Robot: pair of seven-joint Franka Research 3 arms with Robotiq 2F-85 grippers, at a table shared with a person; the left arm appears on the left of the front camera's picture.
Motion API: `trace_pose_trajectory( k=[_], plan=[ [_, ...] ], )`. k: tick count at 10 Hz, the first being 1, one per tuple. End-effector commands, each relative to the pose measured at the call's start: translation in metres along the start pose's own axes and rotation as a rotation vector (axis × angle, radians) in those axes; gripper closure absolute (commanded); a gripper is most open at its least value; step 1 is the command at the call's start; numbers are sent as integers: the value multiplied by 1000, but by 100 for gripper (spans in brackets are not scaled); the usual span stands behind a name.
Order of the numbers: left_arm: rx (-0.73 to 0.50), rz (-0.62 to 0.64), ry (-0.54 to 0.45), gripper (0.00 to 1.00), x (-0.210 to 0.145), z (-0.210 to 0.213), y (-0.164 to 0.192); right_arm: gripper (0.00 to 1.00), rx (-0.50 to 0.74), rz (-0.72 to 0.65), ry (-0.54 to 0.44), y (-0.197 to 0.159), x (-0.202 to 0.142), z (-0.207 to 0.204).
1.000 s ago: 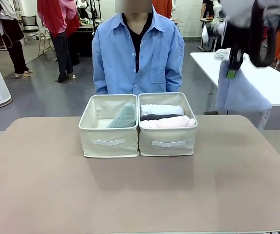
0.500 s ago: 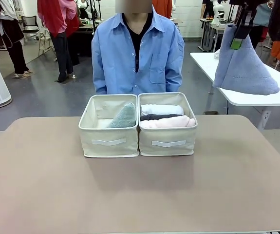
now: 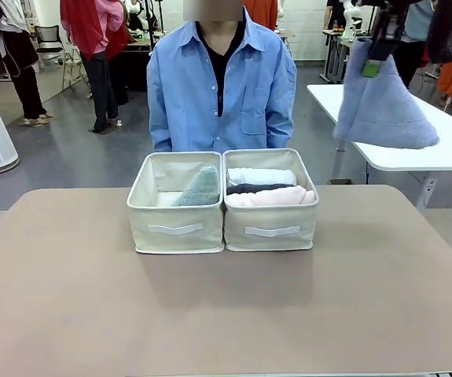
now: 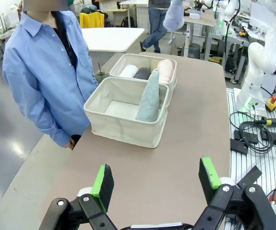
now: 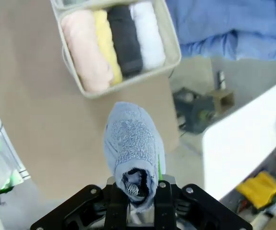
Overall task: Sort the towels based on their folding style.
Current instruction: Pick up another triangle-folded towel from the table and place it in the left Fabric basket.
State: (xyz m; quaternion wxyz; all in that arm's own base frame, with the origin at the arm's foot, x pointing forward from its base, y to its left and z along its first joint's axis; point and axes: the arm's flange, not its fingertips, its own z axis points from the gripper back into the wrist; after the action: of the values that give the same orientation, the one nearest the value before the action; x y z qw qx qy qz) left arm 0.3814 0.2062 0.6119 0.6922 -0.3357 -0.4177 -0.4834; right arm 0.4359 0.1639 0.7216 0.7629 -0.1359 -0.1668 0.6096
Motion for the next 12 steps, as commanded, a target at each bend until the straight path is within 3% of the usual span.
trace_pose_trajectory(
  k=[1,3,6,9,11,12],
  plan=[
    [1,-29,-12,7,-2,0,-2,82,-72,197,-55,9,87,8],
    [1,-29,-12,7,-2,0,-2,82,-19,323,-66,18,187,-13],
    [1,-29,-12,7,-2,0,-2,82,93,350,-145,40,271,-60],
    [1,-29,-12,7,-2,0,-2,82,95,300,-169,41,306,-78],
    [1,-29,-12,7,-2,0,-2,82,81,323,-197,42,310,-78],
    [1,-29,-12,7,-2,0,-2,82,113,329,-200,49,295,-93]
  ],
)
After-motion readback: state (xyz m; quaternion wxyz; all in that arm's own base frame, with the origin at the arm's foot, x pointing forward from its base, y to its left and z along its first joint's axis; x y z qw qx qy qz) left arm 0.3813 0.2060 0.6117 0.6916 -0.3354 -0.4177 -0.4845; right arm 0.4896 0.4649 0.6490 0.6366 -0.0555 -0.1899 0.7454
